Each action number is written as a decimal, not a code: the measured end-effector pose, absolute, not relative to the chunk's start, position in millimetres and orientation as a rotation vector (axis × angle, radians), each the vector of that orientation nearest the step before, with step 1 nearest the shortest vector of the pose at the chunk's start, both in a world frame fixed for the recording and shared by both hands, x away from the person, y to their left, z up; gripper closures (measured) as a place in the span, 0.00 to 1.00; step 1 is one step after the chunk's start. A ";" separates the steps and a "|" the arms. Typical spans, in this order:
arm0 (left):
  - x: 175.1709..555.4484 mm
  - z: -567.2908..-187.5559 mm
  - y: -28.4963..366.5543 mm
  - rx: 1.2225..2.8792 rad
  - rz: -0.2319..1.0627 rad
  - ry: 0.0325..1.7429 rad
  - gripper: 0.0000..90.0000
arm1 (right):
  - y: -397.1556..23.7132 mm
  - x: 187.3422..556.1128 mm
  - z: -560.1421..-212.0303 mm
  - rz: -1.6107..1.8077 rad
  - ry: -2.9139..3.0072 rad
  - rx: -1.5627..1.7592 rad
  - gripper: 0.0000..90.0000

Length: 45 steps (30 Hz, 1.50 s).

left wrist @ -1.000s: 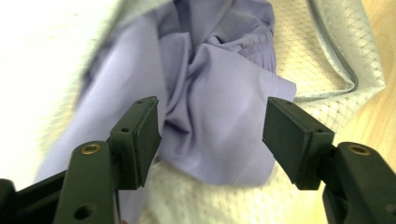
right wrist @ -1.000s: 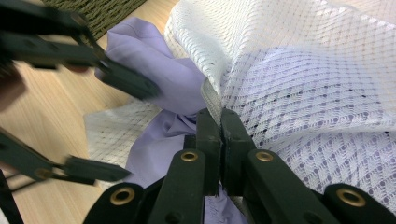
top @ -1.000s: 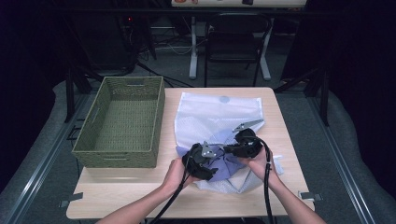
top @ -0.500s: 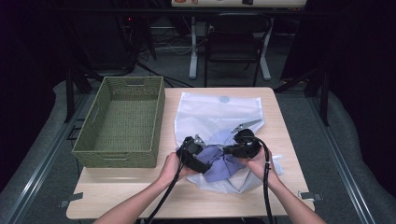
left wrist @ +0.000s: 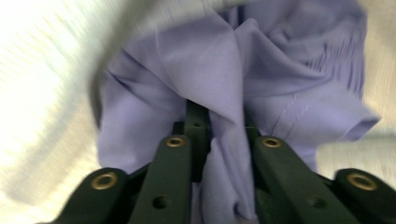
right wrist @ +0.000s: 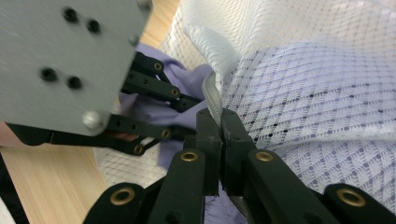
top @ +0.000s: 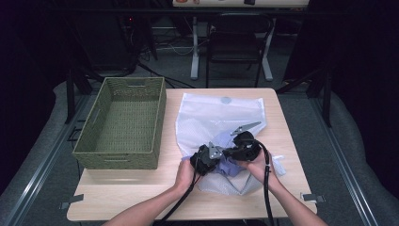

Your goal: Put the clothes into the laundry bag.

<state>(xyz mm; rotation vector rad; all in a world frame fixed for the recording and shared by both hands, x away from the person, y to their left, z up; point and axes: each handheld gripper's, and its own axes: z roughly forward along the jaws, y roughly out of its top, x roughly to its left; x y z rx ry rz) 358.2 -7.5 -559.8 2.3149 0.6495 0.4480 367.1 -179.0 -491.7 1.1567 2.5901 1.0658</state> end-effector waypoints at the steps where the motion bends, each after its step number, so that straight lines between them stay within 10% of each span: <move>1: 358.5 -557.8 -8.1 2.292 0.444 0.661 0.93 | -178.7 366.7 -490.2 1.072 2.587 1.149 0.98; 9: 371.5 -546.2 -14.7 2.190 0.375 0.700 0.91 | -179.9 361.7 -469.8 1.167 2.526 1.117 0.98; 23: 364.4 -544.6 11.7 2.310 0.295 0.715 0.40 | -181.5 369.0 -494.1 1.064 2.598 1.175 0.98; 30: 343.0 -535.5 27.8 2.343 0.320 0.702 0.35 | -180.0 368.6 -493.5 1.050 2.603 1.161 0.98; 36: 347.5 -562.5 18.2 2.403 0.367 0.763 0.50 | -176.9 369.6 -495.1 1.042 2.613 1.155 0.98; 40: 355.1 -566.2 4.3 2.369 0.361 0.722 0.90 | -173.0 368.6 -494.4 1.049 2.615 1.144 0.99; 45: 365.2 -550.5 -15.5 2.240 0.392 0.706 0.96 | -170.3 366.7 -483.4 1.094 2.577 1.128 0.99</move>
